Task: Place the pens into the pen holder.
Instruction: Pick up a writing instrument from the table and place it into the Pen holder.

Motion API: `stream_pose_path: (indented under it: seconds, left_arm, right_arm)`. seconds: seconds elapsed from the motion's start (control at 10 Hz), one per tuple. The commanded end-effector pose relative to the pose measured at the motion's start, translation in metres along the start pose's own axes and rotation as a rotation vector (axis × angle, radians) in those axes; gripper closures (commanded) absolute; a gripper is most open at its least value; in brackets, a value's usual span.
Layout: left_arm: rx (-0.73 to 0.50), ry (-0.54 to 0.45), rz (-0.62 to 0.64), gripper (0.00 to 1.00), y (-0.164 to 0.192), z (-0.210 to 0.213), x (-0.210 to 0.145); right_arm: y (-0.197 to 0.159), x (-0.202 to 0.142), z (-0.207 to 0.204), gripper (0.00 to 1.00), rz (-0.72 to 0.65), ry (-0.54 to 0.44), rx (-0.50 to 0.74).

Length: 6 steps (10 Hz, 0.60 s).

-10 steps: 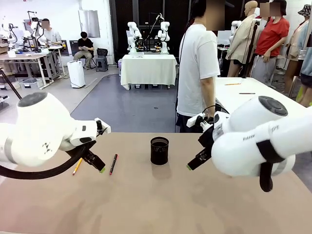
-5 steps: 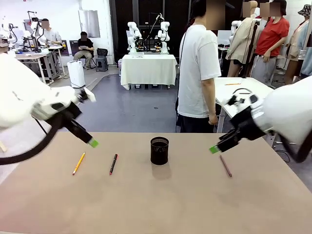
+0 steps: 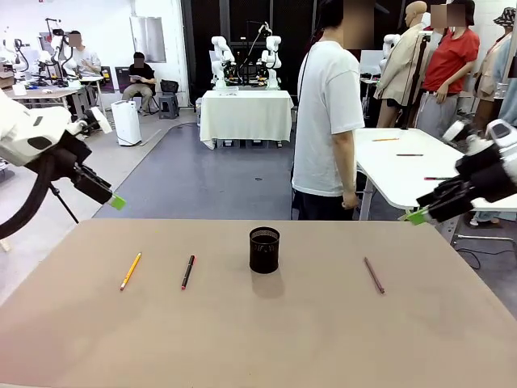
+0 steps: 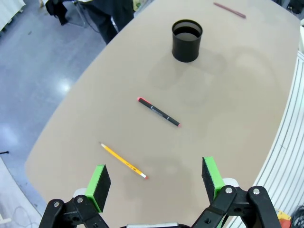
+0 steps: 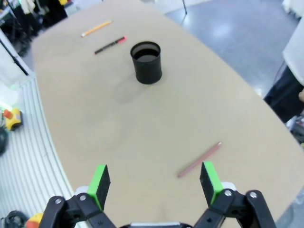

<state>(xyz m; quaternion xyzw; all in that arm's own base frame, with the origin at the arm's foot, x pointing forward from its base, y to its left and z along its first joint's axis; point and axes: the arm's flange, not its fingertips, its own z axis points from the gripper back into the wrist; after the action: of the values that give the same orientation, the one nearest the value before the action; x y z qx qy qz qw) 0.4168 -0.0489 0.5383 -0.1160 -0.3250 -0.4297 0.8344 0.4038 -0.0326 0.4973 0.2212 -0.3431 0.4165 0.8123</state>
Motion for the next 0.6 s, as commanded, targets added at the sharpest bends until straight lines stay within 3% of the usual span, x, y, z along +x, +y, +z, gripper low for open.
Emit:
stream_pose_path:
  seconds: [0.0,0.2,0.5]
  left_arm:
    - [-0.039,-0.015,0.0,0.0,0.014,0.001,0.002]
    - [-0.061,-0.013,0.014,0.0,0.013,-0.01,0.003]
    - [-0.009,0.0,0.011,0.0,0.007,0.002,0.003]
  right_arm:
    - [-0.023,-0.002,0.029,0.0,0.004,-0.037,0.033]
    - [-0.028,0.005,0.051,0.0,0.016,-0.038,-0.018]
    - [-0.018,-0.004,0.04,0.0,-0.008,-0.03,0.007]
